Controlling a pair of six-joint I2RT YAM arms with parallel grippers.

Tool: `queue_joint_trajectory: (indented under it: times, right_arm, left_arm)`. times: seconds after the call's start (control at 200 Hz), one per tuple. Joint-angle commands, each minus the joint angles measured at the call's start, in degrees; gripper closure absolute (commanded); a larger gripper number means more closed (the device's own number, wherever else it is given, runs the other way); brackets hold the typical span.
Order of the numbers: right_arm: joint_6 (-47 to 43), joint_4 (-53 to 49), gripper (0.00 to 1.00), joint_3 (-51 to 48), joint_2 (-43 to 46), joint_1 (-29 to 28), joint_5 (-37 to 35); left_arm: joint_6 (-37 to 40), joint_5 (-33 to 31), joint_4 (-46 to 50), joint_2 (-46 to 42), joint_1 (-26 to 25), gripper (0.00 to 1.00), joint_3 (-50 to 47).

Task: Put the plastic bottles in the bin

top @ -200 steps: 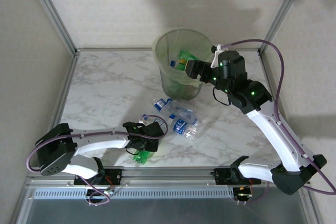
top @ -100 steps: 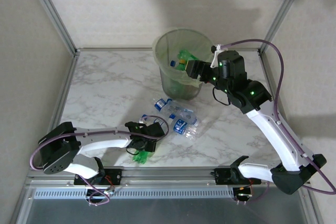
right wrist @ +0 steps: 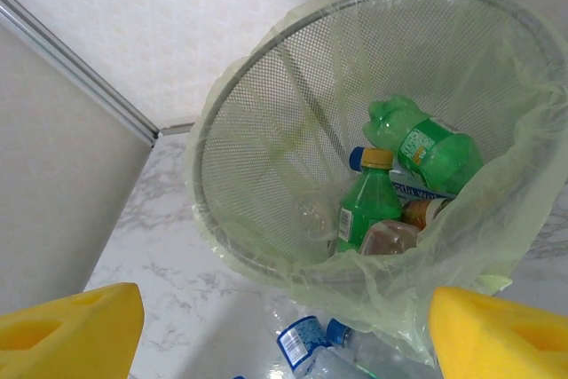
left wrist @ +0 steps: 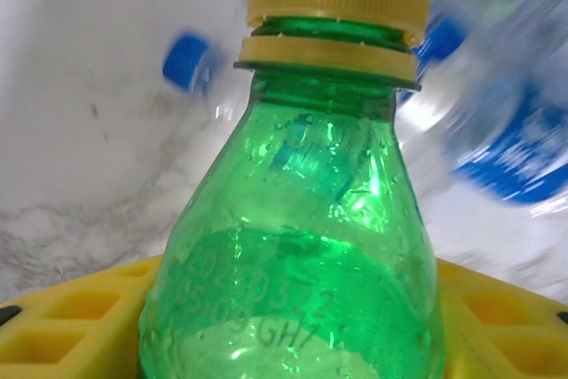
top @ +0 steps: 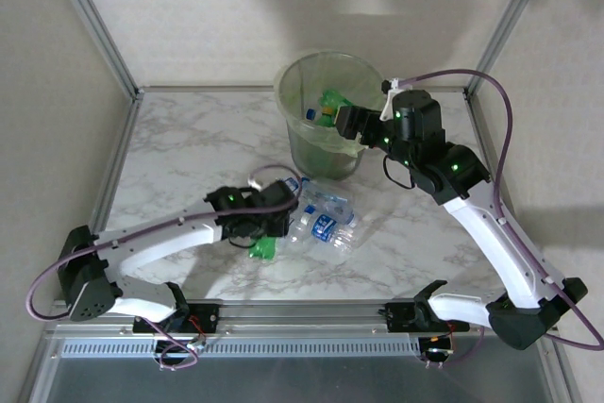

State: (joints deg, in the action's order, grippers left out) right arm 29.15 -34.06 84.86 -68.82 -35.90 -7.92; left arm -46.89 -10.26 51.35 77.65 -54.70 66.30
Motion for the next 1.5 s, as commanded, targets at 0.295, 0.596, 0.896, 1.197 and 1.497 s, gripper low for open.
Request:
queue_joint_trajectory:
  times: [0.295, 0.596, 0.896, 1.197, 1.497]
  right_arm:
    - [-2.33, -0.60, 0.16, 2.33, 1.50, -0.50, -2.91]
    - [-1.07, -4.30, 0.16, 1.30, 5.36, -0.49, -5.18]
    - [2.03, -7.66, 0.16, -0.89, 10.37, -0.50, -5.73]
    - [4.07, -8.44, 0.16, -3.84, 13.24, -0.49, -6.76]
    - [2.99, -7.69, 0.16, -3.44, 11.31, -0.49, -7.16]
  left_arm:
    - [6.01, -3.48, 3.50, 7.09, 8.05, 0.51, 34.02]
    - [7.49, 6.85, -5.90, 21.65, 12.56, 0.52, 56.15]
    - [3.15, 15.49, -13.97, 30.87, 18.50, 0.52, 62.72]
    - [2.22, 18.51, -13.75, 38.27, 22.09, 0.50, 69.15]
    - [5.67, 14.34, -10.38, 39.06, 22.00, 0.25, 70.40]
